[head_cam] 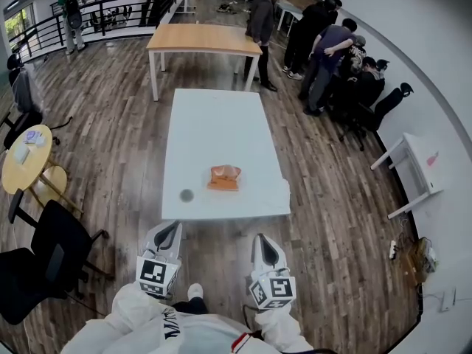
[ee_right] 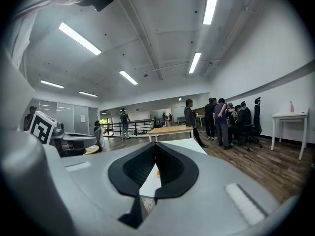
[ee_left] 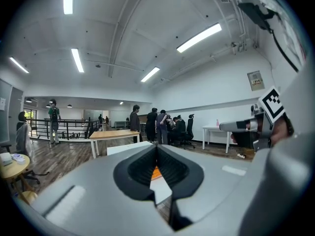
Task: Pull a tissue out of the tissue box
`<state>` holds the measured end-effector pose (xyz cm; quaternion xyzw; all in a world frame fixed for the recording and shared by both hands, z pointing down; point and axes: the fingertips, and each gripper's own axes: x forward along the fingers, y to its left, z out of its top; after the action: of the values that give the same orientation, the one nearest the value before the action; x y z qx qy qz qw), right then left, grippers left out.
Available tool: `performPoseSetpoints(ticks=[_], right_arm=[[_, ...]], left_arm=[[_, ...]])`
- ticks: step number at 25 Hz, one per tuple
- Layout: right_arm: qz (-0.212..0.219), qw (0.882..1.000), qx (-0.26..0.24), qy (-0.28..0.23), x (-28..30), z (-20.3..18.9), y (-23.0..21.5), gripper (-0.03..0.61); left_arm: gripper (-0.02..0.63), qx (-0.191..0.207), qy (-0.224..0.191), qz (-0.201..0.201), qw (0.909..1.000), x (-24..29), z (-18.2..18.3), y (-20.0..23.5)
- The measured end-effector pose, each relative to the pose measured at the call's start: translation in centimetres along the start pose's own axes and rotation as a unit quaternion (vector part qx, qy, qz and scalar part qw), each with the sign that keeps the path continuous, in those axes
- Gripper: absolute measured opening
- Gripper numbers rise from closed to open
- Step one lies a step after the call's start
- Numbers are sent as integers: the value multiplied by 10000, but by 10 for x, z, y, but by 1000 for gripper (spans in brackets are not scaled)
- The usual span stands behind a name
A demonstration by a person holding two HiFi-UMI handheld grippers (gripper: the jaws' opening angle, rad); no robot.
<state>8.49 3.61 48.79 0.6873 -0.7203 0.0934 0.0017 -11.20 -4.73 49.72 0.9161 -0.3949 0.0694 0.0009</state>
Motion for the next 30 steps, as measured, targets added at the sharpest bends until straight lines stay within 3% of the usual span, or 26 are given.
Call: performPoseSetpoints(ticks=[10, 30], right_arm=[[-44, 10000, -34, -7, 34, 5, 2, 2], [-63, 9999, -73, -115, 61, 21, -9, 2]], left_arm=[[0, -4, -8, 39, 10000, 23, 0, 31], [0, 54, -80, -39, 9999, 53, 14, 41]])
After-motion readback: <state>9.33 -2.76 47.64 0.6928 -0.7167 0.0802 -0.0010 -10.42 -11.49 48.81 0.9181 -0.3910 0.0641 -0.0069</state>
